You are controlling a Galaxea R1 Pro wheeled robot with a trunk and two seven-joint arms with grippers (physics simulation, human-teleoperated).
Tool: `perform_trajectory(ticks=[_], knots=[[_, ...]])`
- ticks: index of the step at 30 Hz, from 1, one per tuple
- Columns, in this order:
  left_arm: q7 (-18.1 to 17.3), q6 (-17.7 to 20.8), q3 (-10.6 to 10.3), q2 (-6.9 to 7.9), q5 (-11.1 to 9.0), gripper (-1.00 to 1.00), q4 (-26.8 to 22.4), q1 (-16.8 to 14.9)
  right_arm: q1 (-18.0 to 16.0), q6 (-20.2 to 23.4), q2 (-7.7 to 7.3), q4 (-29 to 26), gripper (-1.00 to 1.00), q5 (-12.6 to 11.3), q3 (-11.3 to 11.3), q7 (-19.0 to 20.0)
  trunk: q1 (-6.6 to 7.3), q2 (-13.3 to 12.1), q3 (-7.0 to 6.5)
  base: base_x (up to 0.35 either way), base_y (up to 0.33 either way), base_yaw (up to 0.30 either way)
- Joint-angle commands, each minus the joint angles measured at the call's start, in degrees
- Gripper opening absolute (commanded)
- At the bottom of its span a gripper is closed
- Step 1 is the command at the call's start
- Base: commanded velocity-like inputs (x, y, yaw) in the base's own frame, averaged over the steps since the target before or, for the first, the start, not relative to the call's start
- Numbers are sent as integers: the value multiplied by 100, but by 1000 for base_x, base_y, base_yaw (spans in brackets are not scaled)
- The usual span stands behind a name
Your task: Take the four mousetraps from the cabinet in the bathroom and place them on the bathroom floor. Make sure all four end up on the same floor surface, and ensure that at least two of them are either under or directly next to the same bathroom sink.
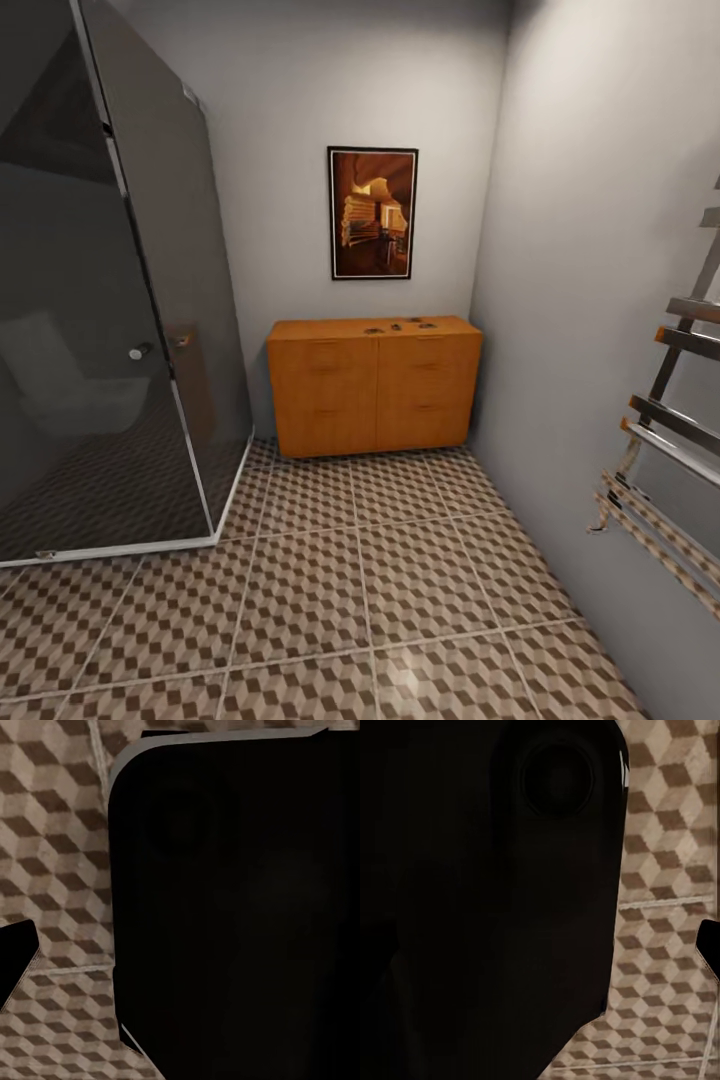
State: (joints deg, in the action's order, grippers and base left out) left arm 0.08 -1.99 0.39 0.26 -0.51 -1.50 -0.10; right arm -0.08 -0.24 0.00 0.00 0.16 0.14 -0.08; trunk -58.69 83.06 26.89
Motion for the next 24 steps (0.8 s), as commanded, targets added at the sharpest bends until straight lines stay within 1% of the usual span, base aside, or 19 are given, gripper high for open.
perform_trajectory(ticks=[1,11,24], knots=[[1,-17,1,2,-12,100,1,-1,-1,-3,0,0,100,2,2,-1,-3,2,4,323,0,0],[1,-20,-3,6,-98,100,1,0,-1,-3,0,0,100,2,3,-1,-3,2,4,323,0,0],[1,-21,-3,1,-115,100,1,-1,-1,-8,0,0,100,2,4,-1,-3,2,4,323,0,0]])
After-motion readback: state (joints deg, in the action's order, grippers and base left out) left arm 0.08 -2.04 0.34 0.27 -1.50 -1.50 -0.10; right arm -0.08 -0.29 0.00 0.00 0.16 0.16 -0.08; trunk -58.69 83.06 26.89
